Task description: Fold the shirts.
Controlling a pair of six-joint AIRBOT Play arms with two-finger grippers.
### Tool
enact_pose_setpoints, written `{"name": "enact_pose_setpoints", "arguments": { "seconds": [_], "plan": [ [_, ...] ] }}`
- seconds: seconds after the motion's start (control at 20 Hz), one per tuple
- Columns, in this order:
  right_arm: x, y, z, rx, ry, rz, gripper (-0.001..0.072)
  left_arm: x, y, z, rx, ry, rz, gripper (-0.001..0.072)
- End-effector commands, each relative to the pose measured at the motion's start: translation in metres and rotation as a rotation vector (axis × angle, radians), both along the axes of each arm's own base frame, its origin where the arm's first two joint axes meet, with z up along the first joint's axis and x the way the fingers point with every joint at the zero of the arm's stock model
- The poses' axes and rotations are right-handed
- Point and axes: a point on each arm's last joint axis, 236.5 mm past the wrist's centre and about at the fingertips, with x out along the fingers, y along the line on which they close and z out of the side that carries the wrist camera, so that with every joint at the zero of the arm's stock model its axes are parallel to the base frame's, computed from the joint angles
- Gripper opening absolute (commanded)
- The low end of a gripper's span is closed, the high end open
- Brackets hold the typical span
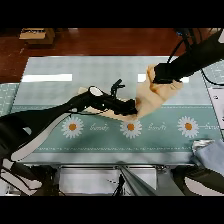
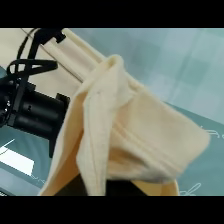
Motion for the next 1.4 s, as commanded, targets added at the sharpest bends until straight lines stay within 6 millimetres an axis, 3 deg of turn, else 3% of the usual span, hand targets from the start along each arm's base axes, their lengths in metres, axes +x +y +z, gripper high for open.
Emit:
{"name": "enact_pose_setpoints", "arguments": {
  "seconds": [0.0,0.15,0.3,0.45,0.55,0.65,0.75,0.9,1.05,1.15,1.2,1.25,1.3,1.35],
  "plan": [
    [-0.004,0.001,0.005,-0.005,-0.011,-0.011,0.0023,0.004,-0.006,0.000,-0.015,-0.002,0.031,0.0021],
    [-0.007,-0.001,0.003,-0.019,0.003,-0.009,0.0023,0.051,0.046,0.015,-0.025,-0.014,0.091,0.0019],
    [0.003,0.012,0.006,-0.038,-0.070,0.001,0.0022,0.104,0.134,0.051,0.030,-0.138,0.175,0.0019],
    [0.021,0.053,0.000,-0.043,-0.165,0.015,0.0022,0.146,0.238,0.114,0.052,-0.284,0.346,0.0019],
    [0.031,0.081,-0.023,-0.040,-0.159,0.031,0.0023,0.154,0.304,0.159,0.046,-0.358,0.462,0.0020],
    [0.043,0.109,-0.055,-0.022,-0.126,0.023,0.0022,0.149,0.362,0.196,0.055,-0.425,0.564,0.0021],
    [0.050,0.143,-0.090,0.022,-0.082,0.034,0.0023,0.137,0.403,0.222,0.071,-0.474,0.632,0.0021],
    [0.051,0.197,-0.138,0.121,-0.014,0.040,0.0023,0.117,0.429,0.237,0.087,-0.498,0.649,0.0021],
    [0.052,0.238,-0.170,0.202,0.002,0.025,0.0024,0.102,0.417,0.233,0.079,-0.488,0.570,0.0021],
    [0.062,0.256,-0.174,0.276,-0.017,-0.016,0.0038,0.096,0.404,0.225,0.066,-0.467,0.524,0.0021],
    [0.069,0.265,-0.169,0.339,-0.025,-0.055,0.0222,0.094,0.396,0.220,0.063,-0.463,0.502,0.0021],
    [0.078,0.271,-0.160,0.390,-0.050,-0.084,0.0460,0.092,0.388,0.214,0.056,-0.447,0.482,0.0021],
    [0.090,0.275,-0.146,0.444,-0.090,-0.118,0.0551,0.090,0.379,0.206,0.052,-0.435,0.467,0.0021],
    [0.100,0.274,-0.131,0.483,-0.130,-0.145,0.0550,0.088,0.371,0.199,0.049,-0.424,0.450,0.0021]
  ]
}}
